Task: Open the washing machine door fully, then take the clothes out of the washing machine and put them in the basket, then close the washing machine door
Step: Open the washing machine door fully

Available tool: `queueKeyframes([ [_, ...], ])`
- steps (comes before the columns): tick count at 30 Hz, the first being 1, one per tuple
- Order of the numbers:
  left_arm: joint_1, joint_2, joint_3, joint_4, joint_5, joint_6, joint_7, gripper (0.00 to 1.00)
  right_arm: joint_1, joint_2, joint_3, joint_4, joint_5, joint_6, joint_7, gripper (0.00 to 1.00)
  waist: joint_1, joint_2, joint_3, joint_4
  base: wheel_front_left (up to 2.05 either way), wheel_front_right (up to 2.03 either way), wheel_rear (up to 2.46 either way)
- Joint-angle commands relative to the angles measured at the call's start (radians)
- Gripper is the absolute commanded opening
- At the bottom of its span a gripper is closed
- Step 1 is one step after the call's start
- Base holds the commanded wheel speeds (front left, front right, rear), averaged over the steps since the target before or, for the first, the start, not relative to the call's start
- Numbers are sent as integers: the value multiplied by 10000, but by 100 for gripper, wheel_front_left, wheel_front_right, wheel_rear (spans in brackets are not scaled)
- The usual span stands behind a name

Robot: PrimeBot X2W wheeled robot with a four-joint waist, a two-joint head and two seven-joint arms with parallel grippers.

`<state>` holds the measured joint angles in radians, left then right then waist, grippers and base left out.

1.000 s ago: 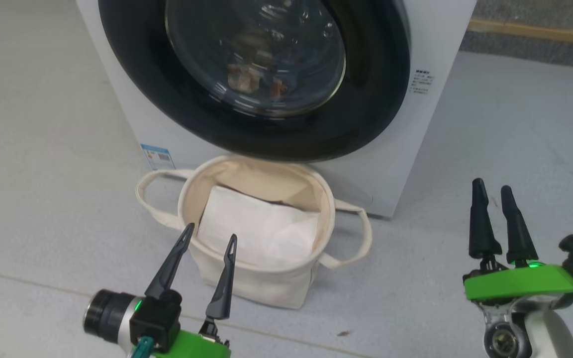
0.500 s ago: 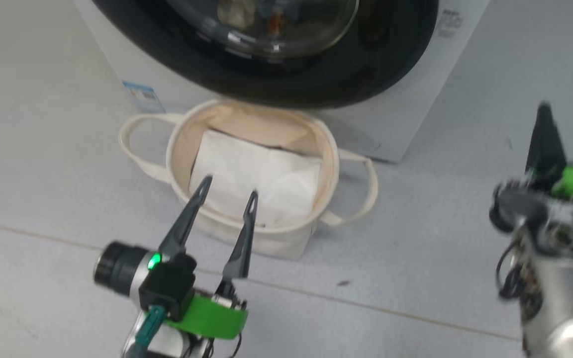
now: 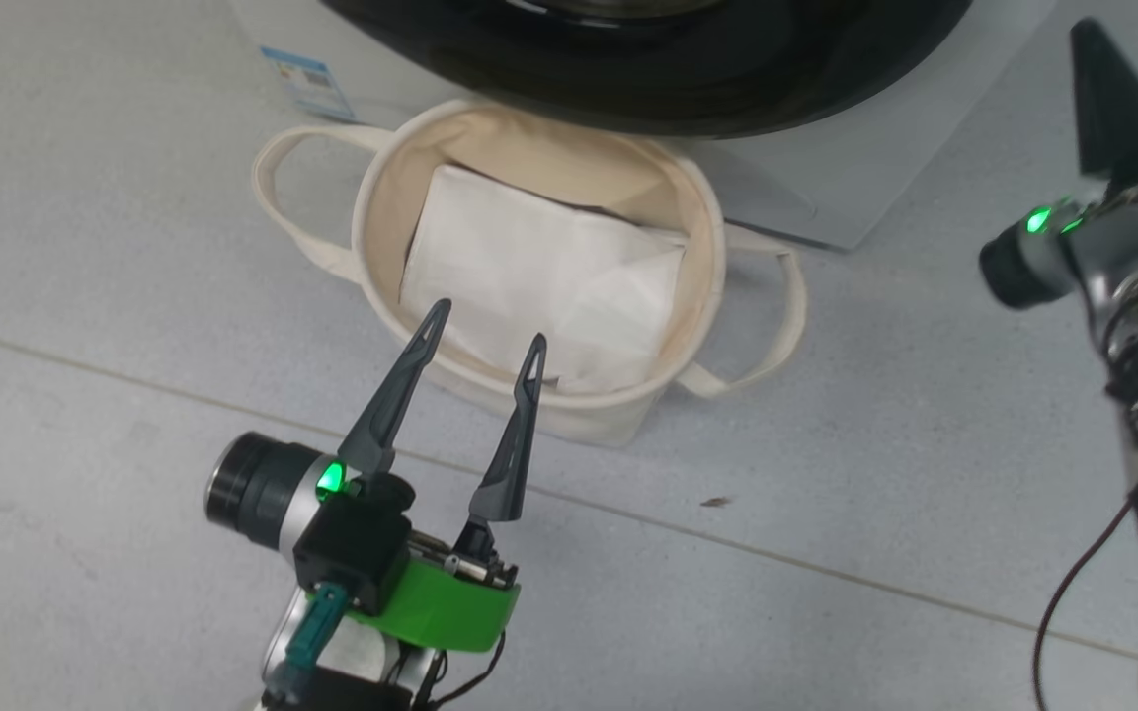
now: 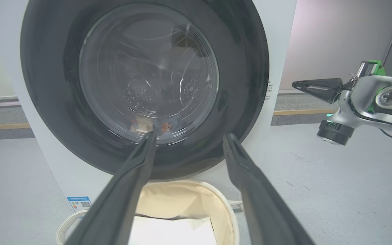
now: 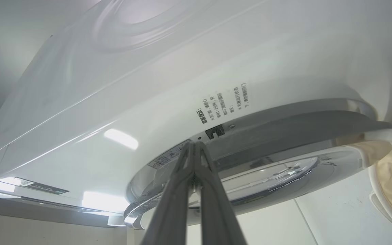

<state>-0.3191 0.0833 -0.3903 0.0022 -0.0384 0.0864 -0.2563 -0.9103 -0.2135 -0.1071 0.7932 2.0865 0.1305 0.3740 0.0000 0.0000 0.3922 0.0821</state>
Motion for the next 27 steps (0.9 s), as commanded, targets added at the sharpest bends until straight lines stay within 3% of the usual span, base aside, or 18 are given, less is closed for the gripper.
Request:
queueKeyframes([
  [1,-298,-14,229,-312,54,26,-55,100,-508,-216,222,-17,225,2,178,0,0,0,153,116,0,0,0],
  [8,-603,-145,-65,-309,120,97,-55,100,-1689,-774,796,1042,783,2,557,0,0,0,624,352,0,0,0],
  [27,-1077,-230,-228,-30,95,202,-55,100,-3809,-1180,2357,3545,1509,2,2280,0,0,0,1438,934,0,0,0],
])
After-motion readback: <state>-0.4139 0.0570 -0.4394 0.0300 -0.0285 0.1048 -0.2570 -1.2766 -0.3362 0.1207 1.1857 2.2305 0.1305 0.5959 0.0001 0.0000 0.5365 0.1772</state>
